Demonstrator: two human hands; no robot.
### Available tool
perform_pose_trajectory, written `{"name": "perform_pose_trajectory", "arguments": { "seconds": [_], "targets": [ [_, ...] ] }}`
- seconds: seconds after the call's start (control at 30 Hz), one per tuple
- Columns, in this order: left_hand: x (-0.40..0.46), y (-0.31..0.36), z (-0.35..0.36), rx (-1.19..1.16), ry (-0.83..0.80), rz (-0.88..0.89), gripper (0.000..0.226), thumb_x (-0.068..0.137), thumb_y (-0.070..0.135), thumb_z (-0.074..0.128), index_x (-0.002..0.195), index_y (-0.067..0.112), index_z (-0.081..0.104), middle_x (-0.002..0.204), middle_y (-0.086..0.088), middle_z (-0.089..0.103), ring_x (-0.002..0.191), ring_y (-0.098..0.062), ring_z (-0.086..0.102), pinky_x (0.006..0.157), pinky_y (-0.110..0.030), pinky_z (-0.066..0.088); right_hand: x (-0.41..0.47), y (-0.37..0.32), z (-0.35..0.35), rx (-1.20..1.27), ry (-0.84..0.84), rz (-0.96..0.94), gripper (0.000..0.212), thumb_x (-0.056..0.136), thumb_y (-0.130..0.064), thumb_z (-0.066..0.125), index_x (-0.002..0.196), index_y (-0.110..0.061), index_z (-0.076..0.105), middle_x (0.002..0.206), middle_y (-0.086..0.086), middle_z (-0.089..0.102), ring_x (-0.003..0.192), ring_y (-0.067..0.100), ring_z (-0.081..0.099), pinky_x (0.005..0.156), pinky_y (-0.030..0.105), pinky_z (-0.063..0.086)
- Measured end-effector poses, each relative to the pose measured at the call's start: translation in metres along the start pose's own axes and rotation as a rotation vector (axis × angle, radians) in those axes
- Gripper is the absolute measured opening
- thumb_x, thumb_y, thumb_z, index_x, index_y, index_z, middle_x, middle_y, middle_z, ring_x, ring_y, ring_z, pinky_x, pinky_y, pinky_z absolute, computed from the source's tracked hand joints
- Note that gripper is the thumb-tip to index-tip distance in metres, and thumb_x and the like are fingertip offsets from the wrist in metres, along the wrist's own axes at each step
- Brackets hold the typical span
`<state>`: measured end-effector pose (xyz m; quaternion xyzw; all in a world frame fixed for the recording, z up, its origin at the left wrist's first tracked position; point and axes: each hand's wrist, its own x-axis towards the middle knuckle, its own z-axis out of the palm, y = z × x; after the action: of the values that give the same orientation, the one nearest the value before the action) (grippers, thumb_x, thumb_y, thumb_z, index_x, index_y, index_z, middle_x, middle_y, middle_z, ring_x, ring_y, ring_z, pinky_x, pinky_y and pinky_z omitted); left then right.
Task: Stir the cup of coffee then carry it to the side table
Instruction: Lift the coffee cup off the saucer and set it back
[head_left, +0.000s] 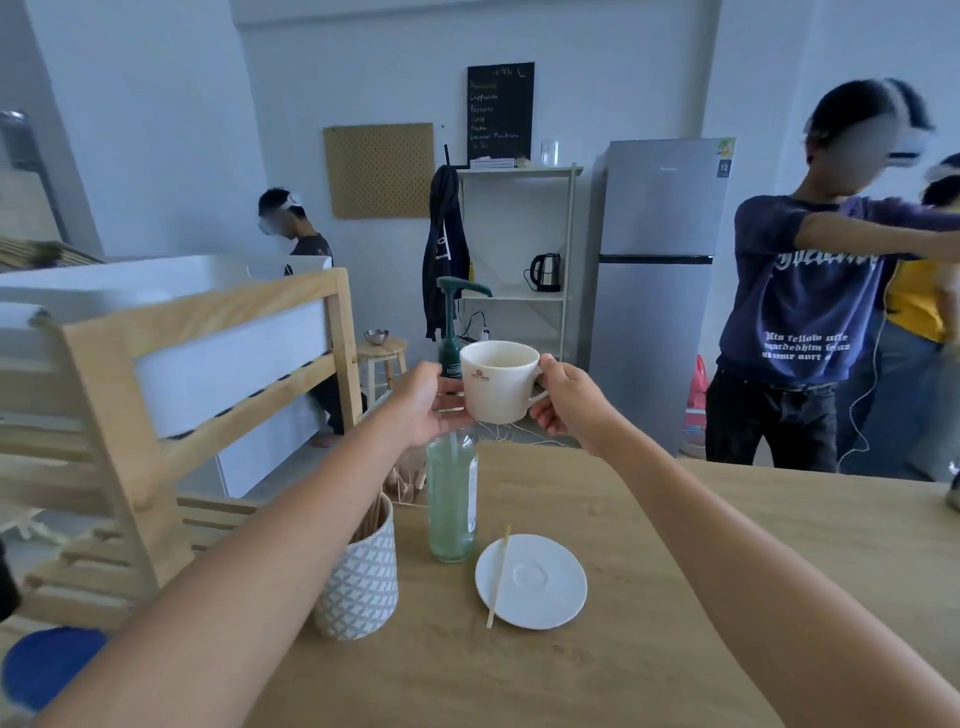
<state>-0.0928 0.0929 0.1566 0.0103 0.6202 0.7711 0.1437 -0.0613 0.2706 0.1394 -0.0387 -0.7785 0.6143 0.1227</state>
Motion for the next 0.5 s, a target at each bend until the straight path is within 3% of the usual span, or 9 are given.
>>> {"name": "perform_pose_trajectory", "arguments": {
  "seconds": [0.1,0.17,0.27,0.37,0.43,0.5],
  "targets": [
    [0.003,0.013,0.0,0.083,0.012,0.003,0.037,0.099,0.029,0.033,0.095,0.001,0.057,0.093,-0.019,0.061,0.083,-0.028,0.061,0.068,-0.035,0.054,0.005,-0.014,0.0,-0.016,0.008,-0.014,0.04,0.096,-0.042,0.03,0.079,-0.016,0.055,0.049,0.002,0.059,0.035,0.01,0.049,0.037,0.019,0.04],
    [0.008,0.018,-0.001,0.219,0.103,0.042,0.04,0.099,0.032,0.034,0.101,-0.001,0.056,0.098,-0.021,0.063,0.077,-0.027,0.064,0.067,-0.035,0.056,0.008,-0.021,0.001,-0.017,0.008,-0.021,0.039,0.096,-0.041,0.03,0.078,-0.016,0.054,0.045,0.0,0.058,0.037,0.011,0.048,0.037,0.02,0.04],
    [0.02,0.027,-0.008,0.535,0.342,0.295,0.044,0.099,0.036,0.028,0.089,0.004,0.057,0.088,-0.018,0.064,0.064,-0.024,0.062,0.069,-0.038,0.056,0.011,-0.028,0.001,0.0,0.007,-0.026,0.038,0.096,-0.041,0.029,0.078,-0.018,0.053,0.041,-0.002,0.056,0.035,0.01,0.047,0.036,0.019,0.039],
    [0.034,0.052,-0.016,0.763,0.462,0.537,0.048,0.098,0.036,0.024,0.077,0.006,0.054,0.078,-0.015,0.057,0.068,-0.024,0.053,0.075,-0.039,0.051,0.017,-0.034,0.002,0.005,0.002,-0.036,0.036,0.096,-0.04,0.029,0.078,-0.019,0.053,0.047,0.002,0.056,0.034,0.01,0.045,0.036,0.019,0.038],
    [0.04,0.075,-0.015,0.843,0.463,0.601,0.046,0.098,0.036,0.024,0.077,0.006,0.052,0.072,-0.01,0.048,0.067,-0.022,0.046,0.068,-0.036,0.042,0.02,-0.036,0.003,-0.003,0.001,-0.038,0.035,0.097,-0.04,0.029,0.079,-0.022,0.053,0.049,0.003,0.056,0.035,0.01,0.045,0.036,0.018,0.037],
    [0.048,0.097,-0.008,0.914,0.424,0.642,0.044,0.099,0.035,0.024,0.066,0.012,0.042,0.063,-0.002,0.038,0.059,-0.017,0.039,0.056,-0.03,0.032,0.024,-0.038,0.003,-0.005,0.008,-0.037,0.034,0.097,-0.04,0.029,0.08,-0.023,0.053,0.048,0.002,0.055,0.034,0.009,0.045,0.036,0.018,0.037]
  ]
}}
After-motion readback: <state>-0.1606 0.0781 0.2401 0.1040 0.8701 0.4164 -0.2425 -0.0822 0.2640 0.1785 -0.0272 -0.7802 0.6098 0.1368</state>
